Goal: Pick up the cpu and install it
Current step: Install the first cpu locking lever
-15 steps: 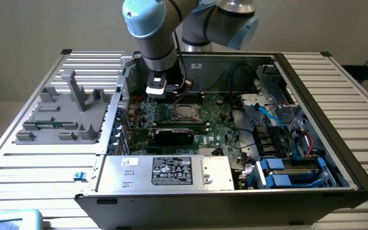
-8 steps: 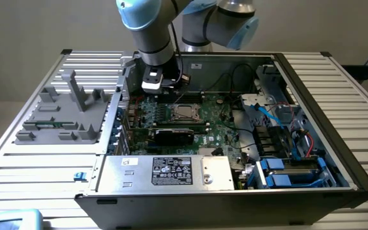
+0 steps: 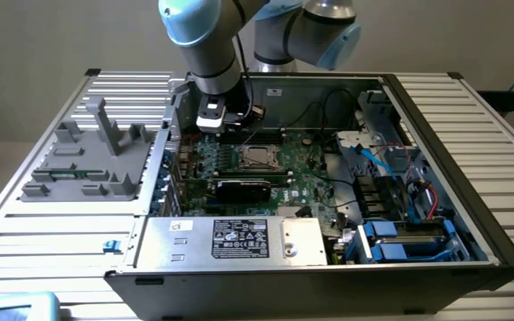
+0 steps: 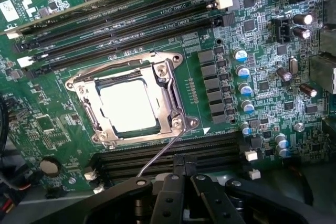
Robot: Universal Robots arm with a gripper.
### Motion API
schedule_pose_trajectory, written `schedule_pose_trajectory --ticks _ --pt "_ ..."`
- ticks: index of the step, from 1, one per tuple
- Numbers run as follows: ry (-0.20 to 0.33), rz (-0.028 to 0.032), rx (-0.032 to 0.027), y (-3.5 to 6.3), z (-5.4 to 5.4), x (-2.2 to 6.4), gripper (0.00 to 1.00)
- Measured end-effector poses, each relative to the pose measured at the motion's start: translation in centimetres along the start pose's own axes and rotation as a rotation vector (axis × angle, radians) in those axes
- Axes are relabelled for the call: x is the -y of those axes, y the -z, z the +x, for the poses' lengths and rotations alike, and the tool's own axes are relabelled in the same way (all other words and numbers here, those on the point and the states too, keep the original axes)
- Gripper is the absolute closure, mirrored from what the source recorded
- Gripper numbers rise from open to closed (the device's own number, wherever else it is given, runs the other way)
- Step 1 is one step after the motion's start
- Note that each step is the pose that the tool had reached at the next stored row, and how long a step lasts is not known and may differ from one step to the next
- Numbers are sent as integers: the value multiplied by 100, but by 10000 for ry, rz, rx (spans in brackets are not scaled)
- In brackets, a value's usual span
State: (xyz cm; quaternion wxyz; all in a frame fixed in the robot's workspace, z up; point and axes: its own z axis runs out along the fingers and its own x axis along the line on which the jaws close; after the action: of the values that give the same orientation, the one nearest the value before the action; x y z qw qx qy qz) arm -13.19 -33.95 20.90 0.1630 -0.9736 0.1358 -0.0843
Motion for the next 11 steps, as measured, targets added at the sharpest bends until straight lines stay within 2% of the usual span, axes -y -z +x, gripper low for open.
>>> schedule_pose_trajectory --ticks 11 --pt "-14 3 -15 -32 -2 -20 89"
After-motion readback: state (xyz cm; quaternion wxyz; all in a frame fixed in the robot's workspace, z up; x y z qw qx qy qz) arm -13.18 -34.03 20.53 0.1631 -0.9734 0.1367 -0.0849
